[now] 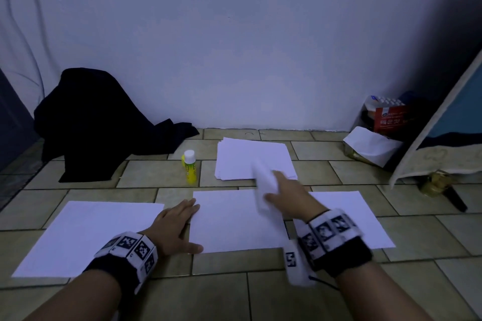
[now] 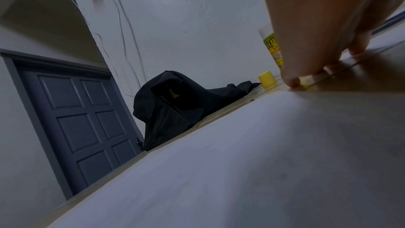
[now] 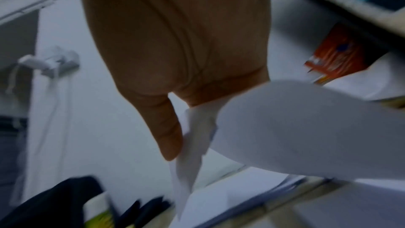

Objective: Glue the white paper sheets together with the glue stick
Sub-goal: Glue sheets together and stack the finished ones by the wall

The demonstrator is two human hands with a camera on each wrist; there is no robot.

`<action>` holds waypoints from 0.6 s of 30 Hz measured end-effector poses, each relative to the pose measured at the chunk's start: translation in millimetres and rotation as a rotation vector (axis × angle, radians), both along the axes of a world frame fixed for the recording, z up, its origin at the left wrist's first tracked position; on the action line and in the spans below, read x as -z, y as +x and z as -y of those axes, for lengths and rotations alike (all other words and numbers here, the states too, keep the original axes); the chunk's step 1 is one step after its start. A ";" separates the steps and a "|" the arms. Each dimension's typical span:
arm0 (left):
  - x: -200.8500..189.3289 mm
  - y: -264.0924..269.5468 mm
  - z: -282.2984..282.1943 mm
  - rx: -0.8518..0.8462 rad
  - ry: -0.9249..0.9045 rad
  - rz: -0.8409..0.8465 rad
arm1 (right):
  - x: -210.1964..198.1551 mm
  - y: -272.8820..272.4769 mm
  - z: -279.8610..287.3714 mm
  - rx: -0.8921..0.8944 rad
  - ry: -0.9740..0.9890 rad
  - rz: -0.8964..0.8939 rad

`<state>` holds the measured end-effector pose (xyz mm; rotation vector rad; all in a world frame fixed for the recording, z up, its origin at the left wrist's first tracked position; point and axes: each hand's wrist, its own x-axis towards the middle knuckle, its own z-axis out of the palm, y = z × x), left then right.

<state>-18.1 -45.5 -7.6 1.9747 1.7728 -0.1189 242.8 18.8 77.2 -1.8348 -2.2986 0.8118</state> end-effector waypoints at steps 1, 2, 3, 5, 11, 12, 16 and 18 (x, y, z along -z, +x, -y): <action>2.3 -0.5 -0.4 0.004 -0.007 -0.002 | 6.7 -15.1 2.2 -0.035 -0.039 0.000; 4.9 -1.1 -0.7 0.008 -0.020 -0.001 | 12.6 -28.5 5.1 -0.051 -0.080 0.001; 7.0 -1.2 -1.0 0.010 -0.034 0.000 | 18.3 -40.2 7.4 -0.058 -0.112 0.004; 10.1 -1.4 -2.4 0.012 -0.053 -0.017 | 27.0 -58.8 11.6 -0.057 -0.146 0.018; 14.2 -2.1 -6.0 0.015 -0.053 -0.049 | 37.8 -87.3 20.3 -0.052 -0.130 0.064; 14.3 -1.7 -6.0 0.015 -0.053 -0.060 | 38.7 -89.2 21.5 -0.052 -0.126 0.068; 12.9 0.7 -3.8 0.021 -0.065 -0.085 | 40.9 -93.7 23.6 -0.033 -0.112 0.079; 11.1 1.7 -3.0 0.021 -0.067 -0.098 | 40.1 -96.1 23.6 -0.018 -0.114 0.068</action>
